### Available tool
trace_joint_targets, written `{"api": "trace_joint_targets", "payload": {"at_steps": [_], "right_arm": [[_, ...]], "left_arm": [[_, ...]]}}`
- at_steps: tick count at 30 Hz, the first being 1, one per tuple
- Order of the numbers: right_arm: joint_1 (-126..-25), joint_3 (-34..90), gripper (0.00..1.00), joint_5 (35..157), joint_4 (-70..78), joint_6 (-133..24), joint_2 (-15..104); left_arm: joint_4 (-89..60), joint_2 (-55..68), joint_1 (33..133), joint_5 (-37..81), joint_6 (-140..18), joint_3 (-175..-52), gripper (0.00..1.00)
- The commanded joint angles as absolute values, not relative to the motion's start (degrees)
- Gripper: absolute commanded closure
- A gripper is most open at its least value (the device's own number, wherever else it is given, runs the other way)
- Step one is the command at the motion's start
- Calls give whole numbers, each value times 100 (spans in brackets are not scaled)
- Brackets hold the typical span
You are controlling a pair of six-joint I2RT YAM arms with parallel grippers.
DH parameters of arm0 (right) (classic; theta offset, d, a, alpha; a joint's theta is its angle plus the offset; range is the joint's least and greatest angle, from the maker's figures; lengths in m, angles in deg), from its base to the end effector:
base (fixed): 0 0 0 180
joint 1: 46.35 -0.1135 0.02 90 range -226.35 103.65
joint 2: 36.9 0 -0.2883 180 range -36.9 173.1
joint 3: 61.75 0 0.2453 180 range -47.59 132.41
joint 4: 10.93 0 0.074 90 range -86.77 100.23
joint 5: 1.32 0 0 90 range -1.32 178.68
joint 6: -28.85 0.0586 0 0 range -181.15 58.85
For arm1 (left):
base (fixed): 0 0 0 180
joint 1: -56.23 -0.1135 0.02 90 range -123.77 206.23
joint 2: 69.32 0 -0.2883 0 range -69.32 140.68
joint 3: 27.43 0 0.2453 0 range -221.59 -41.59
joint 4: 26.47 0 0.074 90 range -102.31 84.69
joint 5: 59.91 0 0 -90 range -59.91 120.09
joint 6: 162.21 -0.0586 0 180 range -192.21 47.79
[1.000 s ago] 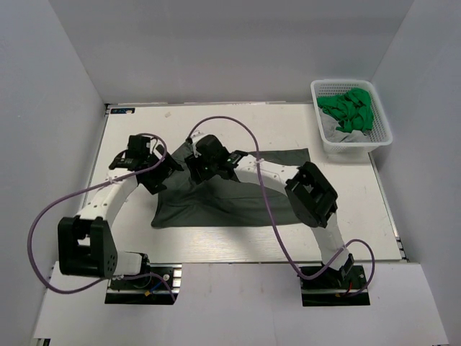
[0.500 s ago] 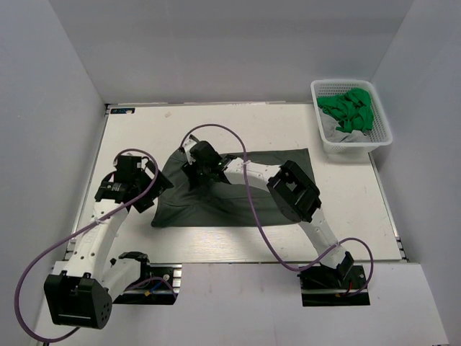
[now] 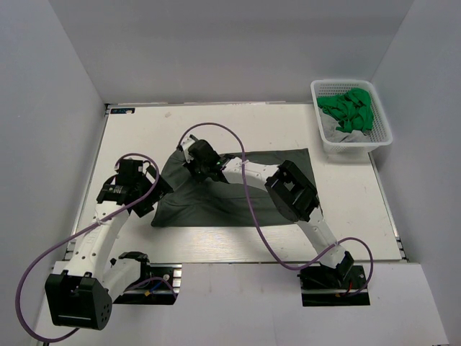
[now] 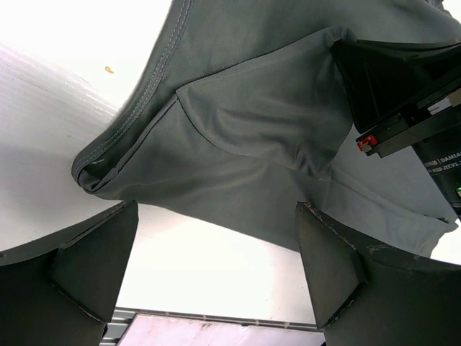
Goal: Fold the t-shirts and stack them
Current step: Fold the flattened tshirt in 1/3 of the way
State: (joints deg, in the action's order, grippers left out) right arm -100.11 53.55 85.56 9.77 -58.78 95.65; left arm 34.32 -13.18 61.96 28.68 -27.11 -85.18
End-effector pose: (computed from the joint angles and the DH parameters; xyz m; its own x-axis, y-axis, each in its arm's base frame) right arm 0.3299 0.4447 0.1717 -0.3955 -0.4697 -0.7893 -0.7643 0.6449 -0.0008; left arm 0.1715 -0.0187 0.2459 -0.6827 -0.6432 -0.3467 -0.5260 0.7620 -0.3778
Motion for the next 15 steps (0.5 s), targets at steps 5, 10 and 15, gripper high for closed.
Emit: {"api": "trace_joint_targets", "payload": {"at_steps": [5,10,15], "right_arm": [[-10049,5612,96,8445,560,-6088,9397],[-10049,5586,96,8630,445,-6378,9379],[-10040,5595,93,8323,490,-6528,9458]], "left_arm": [[3295,-1430,6212,2877,-2801,-8404,0],[3190,-1378,6264,2825,-2853,-8404,0],[3190,-1378,6264,2825,-2906,-8404,0]]}}
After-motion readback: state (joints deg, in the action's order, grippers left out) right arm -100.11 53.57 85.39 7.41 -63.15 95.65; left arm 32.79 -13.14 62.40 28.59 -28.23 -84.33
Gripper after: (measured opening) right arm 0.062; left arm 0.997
